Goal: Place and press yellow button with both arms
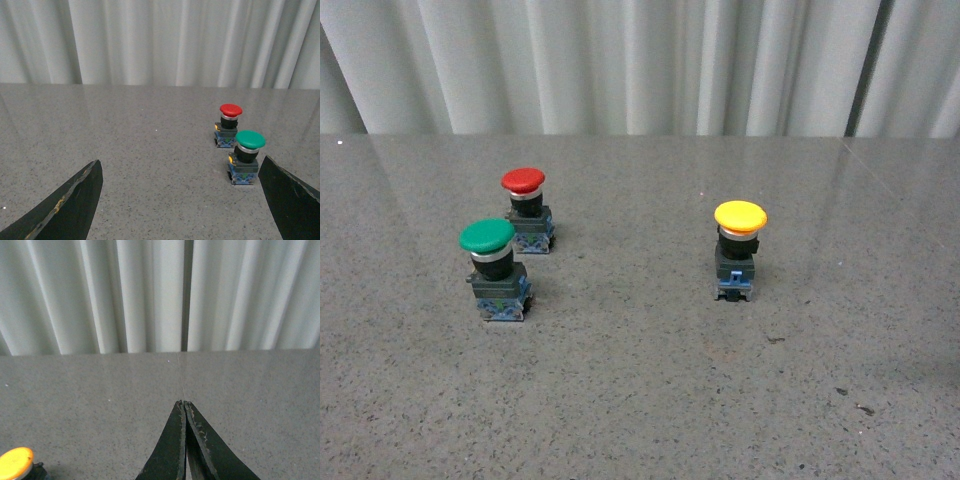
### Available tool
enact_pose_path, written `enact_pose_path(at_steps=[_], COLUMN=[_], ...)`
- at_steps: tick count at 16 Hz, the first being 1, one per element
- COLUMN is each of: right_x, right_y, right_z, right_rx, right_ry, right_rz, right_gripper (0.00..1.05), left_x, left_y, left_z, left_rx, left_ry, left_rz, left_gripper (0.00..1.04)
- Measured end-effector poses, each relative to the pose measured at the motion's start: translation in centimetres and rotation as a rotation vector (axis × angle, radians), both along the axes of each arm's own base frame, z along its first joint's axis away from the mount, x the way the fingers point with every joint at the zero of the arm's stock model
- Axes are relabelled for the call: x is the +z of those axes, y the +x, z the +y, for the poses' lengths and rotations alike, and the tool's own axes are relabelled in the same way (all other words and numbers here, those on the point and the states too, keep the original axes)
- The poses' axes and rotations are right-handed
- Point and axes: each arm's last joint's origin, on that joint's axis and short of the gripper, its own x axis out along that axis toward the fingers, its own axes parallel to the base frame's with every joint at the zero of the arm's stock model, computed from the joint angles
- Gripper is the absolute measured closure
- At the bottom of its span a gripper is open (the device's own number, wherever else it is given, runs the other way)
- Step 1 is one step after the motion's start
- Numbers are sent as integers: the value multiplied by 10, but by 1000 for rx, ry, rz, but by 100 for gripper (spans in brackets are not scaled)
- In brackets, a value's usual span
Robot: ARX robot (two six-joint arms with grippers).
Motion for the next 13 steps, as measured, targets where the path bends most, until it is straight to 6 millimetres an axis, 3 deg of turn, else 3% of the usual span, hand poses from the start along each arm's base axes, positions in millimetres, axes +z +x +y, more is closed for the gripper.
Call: enact_pose_path(at_steps=[2,4,6,11,13], right_x=[-3,-25,-30,-45,-49], right_y=[-21,-37,-50,-76,-83], right_z=[-10,-20,-28,-47,-46], right_rx=[30,26,22,8,27], right_ry=[9,0,3,3,3], right_rz=[-51,-1,-21,-21,-17], right_gripper=[103,103,103,103,103], left_x=[0,0,0,0,0], left_y=[0,0,0,0,0], left_z=[0,0,0,0,0], left_rx=[-2,-1,-2,0,-1], left_ry=[0,0,0,0,0], left_rz=[0,0,0,0,0], left_gripper=[7,7,7,7,7])
